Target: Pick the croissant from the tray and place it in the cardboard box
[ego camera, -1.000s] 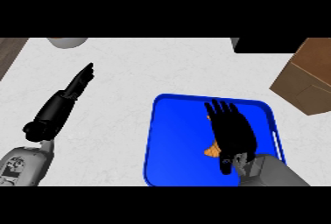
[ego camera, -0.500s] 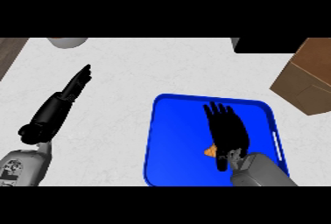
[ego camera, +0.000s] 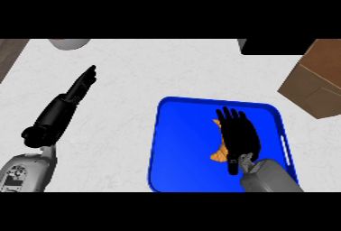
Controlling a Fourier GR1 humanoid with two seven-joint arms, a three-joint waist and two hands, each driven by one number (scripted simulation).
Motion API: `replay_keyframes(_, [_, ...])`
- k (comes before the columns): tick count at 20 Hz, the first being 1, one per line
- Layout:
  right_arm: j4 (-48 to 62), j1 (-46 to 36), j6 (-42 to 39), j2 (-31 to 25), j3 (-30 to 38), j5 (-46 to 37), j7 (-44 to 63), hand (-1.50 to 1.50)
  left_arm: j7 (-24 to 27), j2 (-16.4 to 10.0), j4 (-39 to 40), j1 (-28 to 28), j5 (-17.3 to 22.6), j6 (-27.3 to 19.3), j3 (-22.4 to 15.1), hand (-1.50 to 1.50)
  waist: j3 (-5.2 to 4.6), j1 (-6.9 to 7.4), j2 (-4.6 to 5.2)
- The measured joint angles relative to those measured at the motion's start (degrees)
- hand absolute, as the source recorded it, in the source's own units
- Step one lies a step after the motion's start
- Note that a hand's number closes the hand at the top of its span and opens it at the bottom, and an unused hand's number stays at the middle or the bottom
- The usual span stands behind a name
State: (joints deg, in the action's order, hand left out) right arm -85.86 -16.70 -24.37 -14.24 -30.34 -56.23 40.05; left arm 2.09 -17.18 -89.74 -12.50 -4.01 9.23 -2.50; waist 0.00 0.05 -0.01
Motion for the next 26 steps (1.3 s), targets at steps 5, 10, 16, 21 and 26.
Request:
replay_keyframes(5, [3.4,0.1,2.3,-0.7,0.9,-1.7,-7.1,1.5,0.9,0.2,0.5,0.4,-0.7,1.3,1.2,0.0,-0.04,0.06,-0.05])
replay_keyframes(10, [4.8,0.2,7.8,-1.3,0.0,-5.6,-13.1,1.5,2.6,0.9,2.1,0.6,-1.7,1.9,1.5,0.0,-0.2,0.02,-0.21])
replay_keyframes(16, [6.3,-0.9,12.3,0.0,-0.4,-10.4,-17.4,1.5,2.0,1.4,0.9,0.8,-1.9,2.7,2.5,0.0,-0.37,0.04,-0.39])
replay_keyframes(21, [9.2,-5.7,14.2,1.1,2.8,-6.3,-26.7,1.5,2.3,1.8,1.8,-0.1,-2.7,2.8,2.4,0.0,-0.13,0.44,0.01])
replay_keyframes(26, [12.5,-11.4,16.9,2.2,7.3,-1.3,-36.6,1.5,2.2,2.5,2.2,-0.5,-2.9,2.6,2.4,0.0,-0.01,0.58,0.16])
